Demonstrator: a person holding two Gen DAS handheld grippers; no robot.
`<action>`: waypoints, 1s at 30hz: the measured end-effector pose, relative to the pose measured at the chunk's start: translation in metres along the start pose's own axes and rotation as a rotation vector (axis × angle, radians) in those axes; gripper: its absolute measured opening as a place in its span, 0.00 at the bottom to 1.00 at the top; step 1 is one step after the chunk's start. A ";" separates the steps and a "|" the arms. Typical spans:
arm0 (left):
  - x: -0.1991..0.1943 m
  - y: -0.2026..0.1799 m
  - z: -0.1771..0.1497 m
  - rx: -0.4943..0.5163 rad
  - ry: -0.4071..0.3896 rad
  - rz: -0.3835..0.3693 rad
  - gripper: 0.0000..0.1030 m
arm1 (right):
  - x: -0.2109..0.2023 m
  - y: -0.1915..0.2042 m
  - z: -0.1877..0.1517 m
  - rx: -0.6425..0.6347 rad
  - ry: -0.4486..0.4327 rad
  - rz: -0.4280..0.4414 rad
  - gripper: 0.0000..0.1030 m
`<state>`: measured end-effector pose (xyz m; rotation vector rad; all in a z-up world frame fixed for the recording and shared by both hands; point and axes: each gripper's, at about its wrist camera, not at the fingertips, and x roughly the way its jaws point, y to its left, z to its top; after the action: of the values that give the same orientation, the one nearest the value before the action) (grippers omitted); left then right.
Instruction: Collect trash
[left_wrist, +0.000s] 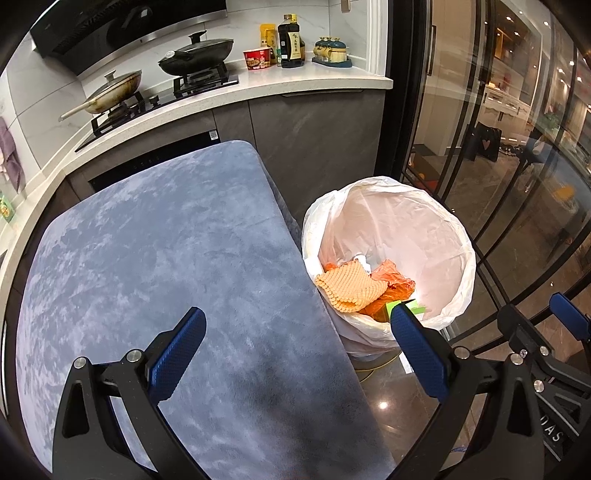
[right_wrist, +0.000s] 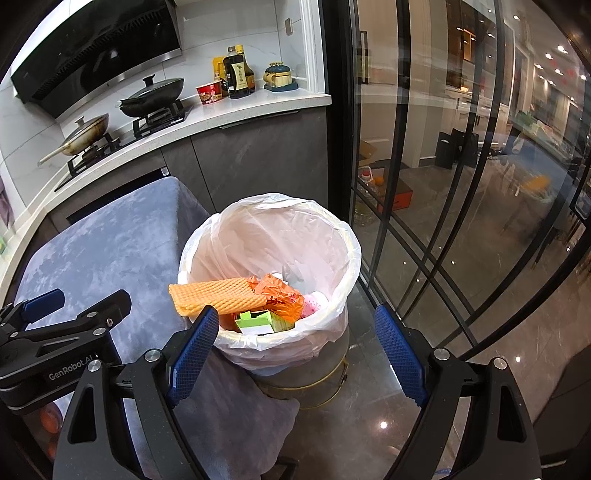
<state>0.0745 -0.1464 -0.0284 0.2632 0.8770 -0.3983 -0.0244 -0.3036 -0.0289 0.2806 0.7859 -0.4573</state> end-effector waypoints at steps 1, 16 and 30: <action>0.000 0.000 0.000 0.003 -0.002 0.000 0.93 | 0.000 -0.001 0.000 0.000 0.002 0.000 0.80; 0.000 -0.002 -0.001 0.008 0.001 -0.001 0.93 | 0.003 -0.001 -0.004 -0.003 0.005 0.000 0.80; 0.001 -0.002 -0.001 0.010 0.004 -0.003 0.93 | 0.005 -0.001 -0.005 -0.005 0.009 -0.003 0.80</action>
<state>0.0733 -0.1474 -0.0297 0.2717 0.8794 -0.4046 -0.0251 -0.3038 -0.0363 0.2768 0.7963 -0.4569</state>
